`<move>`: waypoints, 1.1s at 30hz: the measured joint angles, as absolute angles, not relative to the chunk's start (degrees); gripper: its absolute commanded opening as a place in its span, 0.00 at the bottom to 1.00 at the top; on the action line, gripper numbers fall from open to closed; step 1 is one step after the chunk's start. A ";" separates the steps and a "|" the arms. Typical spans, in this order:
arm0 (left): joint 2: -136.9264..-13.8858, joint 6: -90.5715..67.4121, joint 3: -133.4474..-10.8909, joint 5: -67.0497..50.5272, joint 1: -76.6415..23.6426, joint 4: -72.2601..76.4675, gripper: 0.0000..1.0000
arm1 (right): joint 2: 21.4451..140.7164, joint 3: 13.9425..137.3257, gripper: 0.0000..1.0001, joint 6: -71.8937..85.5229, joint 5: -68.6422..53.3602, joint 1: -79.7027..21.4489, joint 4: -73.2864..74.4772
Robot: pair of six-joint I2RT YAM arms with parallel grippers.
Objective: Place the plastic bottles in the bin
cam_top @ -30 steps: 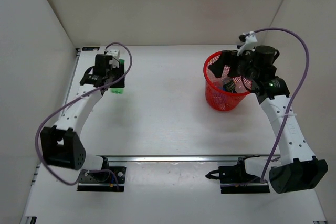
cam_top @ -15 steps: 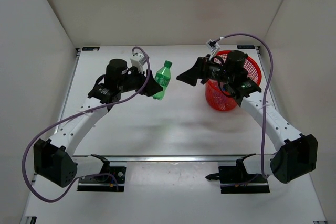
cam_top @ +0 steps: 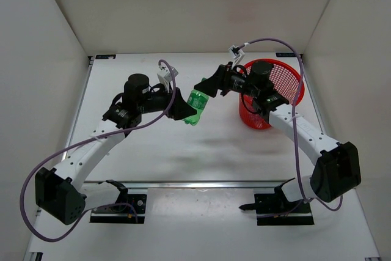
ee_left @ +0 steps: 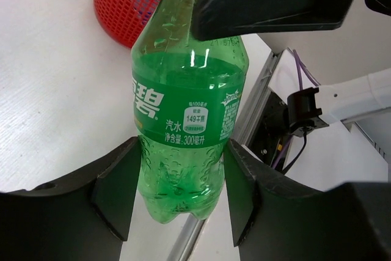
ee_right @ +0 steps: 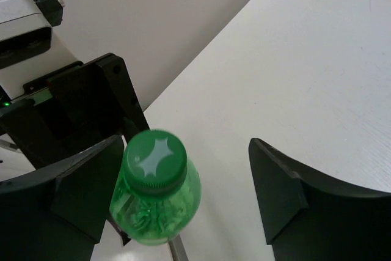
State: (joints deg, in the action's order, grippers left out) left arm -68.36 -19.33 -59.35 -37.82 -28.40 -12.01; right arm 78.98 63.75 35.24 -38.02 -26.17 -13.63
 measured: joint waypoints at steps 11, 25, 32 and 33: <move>-68.05 -19.49 -58.46 -37.50 -28.84 -13.72 0.23 | 79.99 63.75 0.05 36.77 -34.87 -29.78 -17.15; -66.32 -18.48 -61.36 -28.42 -28.18 -20.95 0.98 | 77.87 63.77 0.00 31.90 -27.92 -24.43 -11.38; -59.83 -17.87 -65.45 -6.04 -18.81 -36.95 0.99 | 75.42 67.90 0.00 23.03 -20.36 -14.31 -2.00; -59.51 -18.37 -65.93 -1.91 -17.06 -38.76 0.99 | 75.29 69.01 0.00 21.76 -19.20 -12.86 -0.86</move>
